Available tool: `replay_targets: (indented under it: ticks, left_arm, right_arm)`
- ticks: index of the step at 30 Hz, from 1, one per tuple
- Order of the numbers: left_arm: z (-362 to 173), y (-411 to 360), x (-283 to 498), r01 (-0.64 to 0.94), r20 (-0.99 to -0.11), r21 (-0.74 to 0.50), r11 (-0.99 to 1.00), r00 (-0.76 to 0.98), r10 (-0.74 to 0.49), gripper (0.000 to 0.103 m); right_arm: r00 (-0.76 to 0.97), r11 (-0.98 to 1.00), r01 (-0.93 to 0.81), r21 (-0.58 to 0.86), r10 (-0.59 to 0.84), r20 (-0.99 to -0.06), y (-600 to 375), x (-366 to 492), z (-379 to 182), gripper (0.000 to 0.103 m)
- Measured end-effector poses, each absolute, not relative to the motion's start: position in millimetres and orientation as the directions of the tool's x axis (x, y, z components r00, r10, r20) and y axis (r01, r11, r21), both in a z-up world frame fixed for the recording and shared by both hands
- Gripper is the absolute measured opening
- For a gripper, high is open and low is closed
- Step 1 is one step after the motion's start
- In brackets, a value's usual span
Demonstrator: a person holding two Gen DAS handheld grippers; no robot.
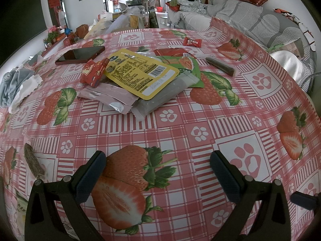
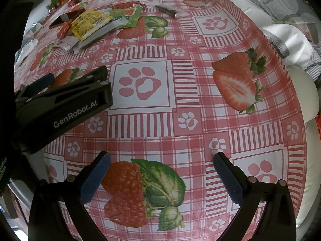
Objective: Organize snacks
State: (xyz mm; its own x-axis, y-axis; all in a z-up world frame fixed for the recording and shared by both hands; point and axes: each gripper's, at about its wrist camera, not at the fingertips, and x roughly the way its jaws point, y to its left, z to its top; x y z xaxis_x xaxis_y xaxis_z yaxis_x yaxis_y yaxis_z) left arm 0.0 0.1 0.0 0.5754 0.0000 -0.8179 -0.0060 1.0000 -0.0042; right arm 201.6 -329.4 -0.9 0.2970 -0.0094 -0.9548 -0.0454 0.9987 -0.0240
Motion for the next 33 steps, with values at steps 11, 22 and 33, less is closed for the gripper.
replay_targets:
  ticks: [11,22,33]
  left_arm:
    - [0,0,0,-0.006,-0.818,-0.004,1.000,0.575,0.000,0.103]
    - [9,2,-2,0.099,-0.892,-0.067,0.993,0.439,-0.105,0.103]
    - [108,89,-76,0.134,-0.871,-0.371,0.919,0.295,-0.394,0.103]
  right_arm:
    - [0.128,0.999,-0.046,0.023,0.029,-0.991,-334,213,4,0.103]
    - [0.105,0.992,0.054,0.113,0.107,-0.989,-354,160,34,0.103]
    - [0.057,0.984,-0.071,0.163,0.167,-0.984,-291,113,48,0.103]
